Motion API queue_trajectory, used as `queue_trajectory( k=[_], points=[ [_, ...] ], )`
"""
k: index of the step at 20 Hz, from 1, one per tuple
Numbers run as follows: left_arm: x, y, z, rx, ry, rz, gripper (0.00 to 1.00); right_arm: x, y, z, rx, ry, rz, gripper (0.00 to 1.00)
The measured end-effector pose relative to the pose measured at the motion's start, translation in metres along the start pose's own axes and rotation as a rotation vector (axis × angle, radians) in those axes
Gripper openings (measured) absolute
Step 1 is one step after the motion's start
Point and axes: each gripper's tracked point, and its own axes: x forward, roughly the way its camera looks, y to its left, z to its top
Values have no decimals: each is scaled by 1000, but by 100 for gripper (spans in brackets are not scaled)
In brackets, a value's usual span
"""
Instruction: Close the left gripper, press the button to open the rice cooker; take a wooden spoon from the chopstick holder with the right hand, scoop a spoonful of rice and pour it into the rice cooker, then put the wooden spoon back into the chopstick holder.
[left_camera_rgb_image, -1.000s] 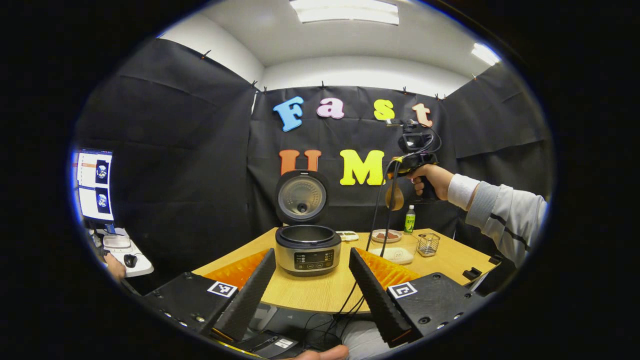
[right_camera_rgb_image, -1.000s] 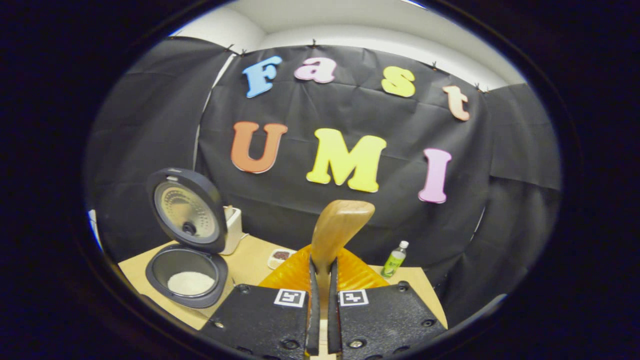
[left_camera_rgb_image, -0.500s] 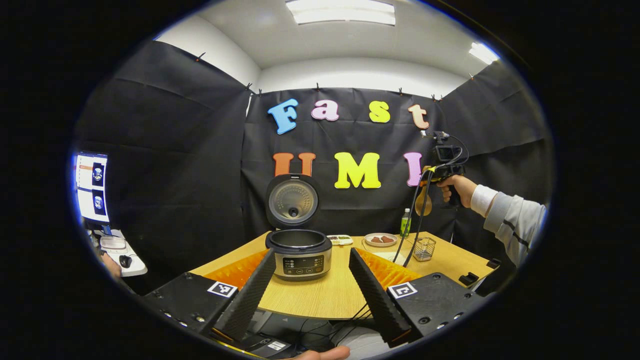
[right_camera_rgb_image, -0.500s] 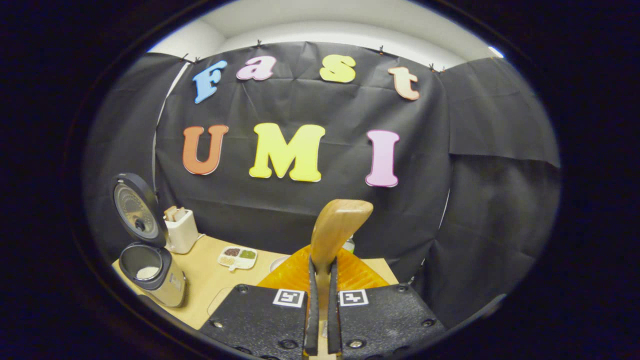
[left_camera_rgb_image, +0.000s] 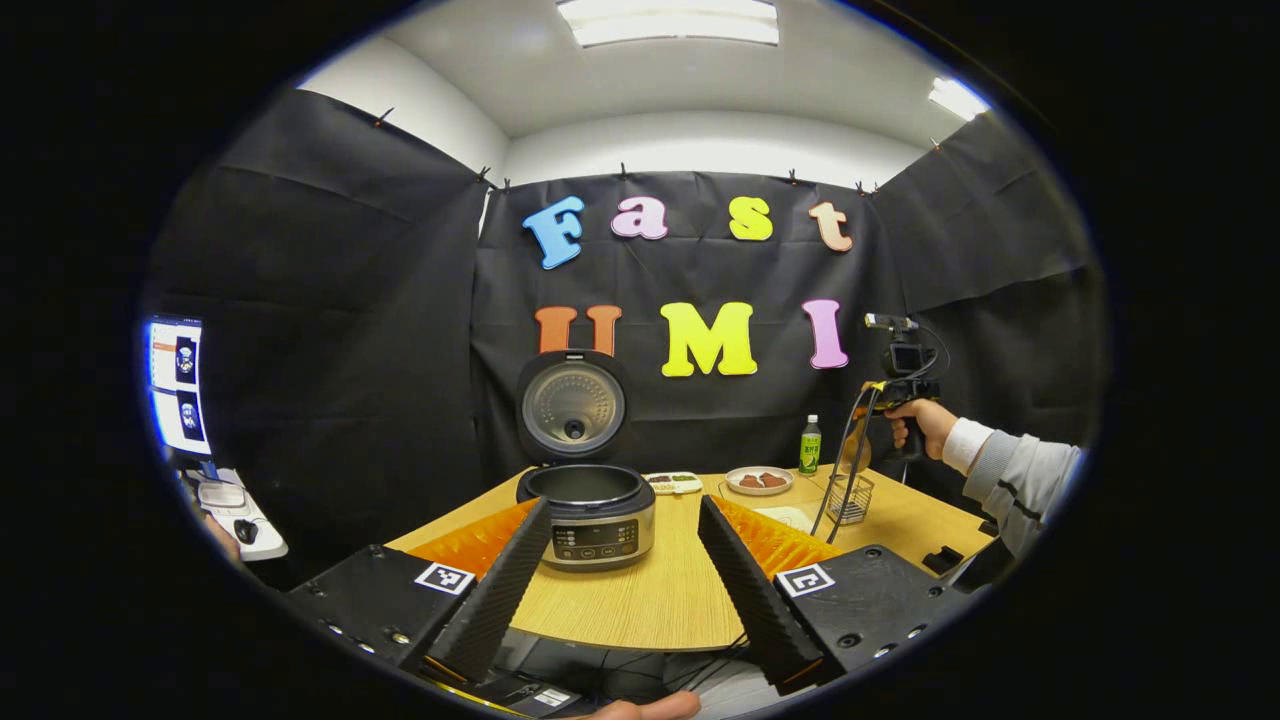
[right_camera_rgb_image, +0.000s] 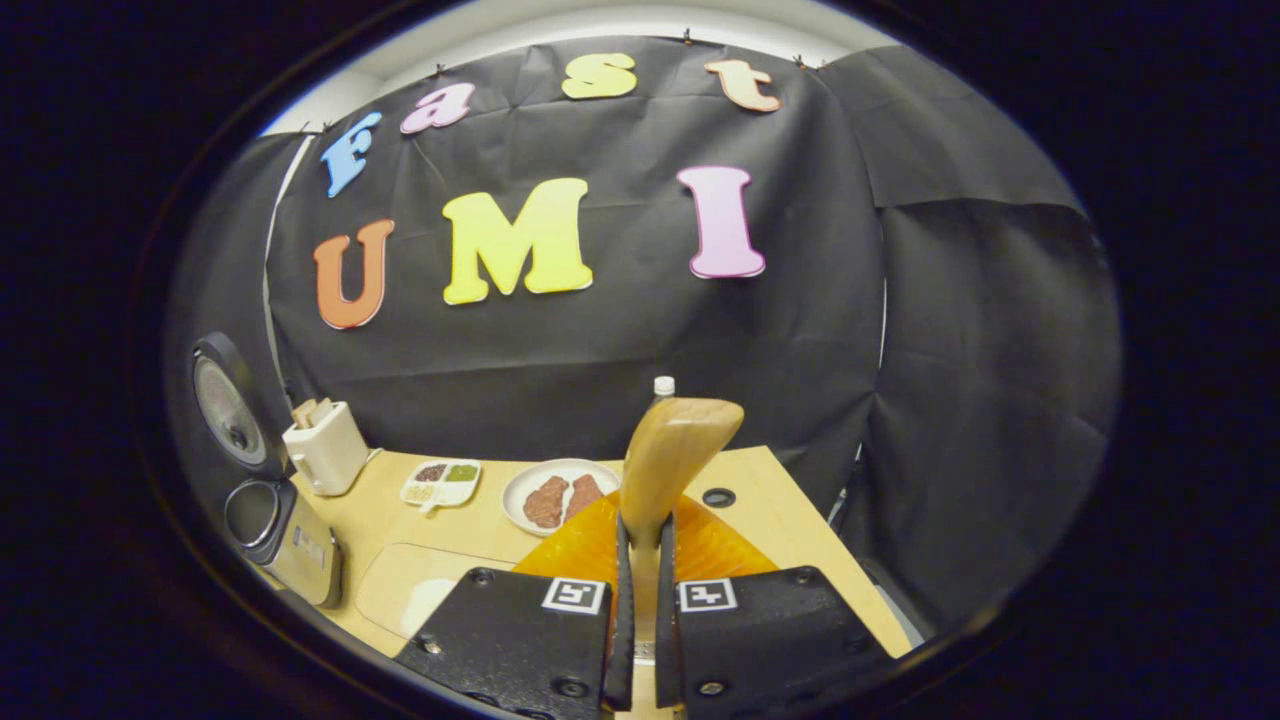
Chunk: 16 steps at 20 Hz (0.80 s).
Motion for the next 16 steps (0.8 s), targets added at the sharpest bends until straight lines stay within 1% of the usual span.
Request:
queue_trajectory(
  k=[3,7,9,11,12,13,14,15,16],
  points=[
    [15,0,4,5,2,3,94,14,-10,-9,24,4,-7,14],
    [33,-4,6,6,14,2,94,29,-5,-24,45,42,34,14],
    [46,-6,3,-2,31,4,94,35,-2,-35,58,75,50,16],
    [57,-6,4,-24,47,7,94,42,-3,-38,70,76,56,19],
    [63,-4,5,-35,55,7,94,45,-5,-37,70,69,52,18],
    [70,-3,7,-43,57,12,94,44,-9,-33,73,47,43,33],
    [78,0,9,-48,60,22,94,42,-15,-24,69,9,21,42],
    [82,4,10,-50,61,31,94,42,-23,-14,66,-37,-20,51],
    [90,6,13,-50,62,40,94,36,-26,-8,61,-70,-42,52]
  ],
)
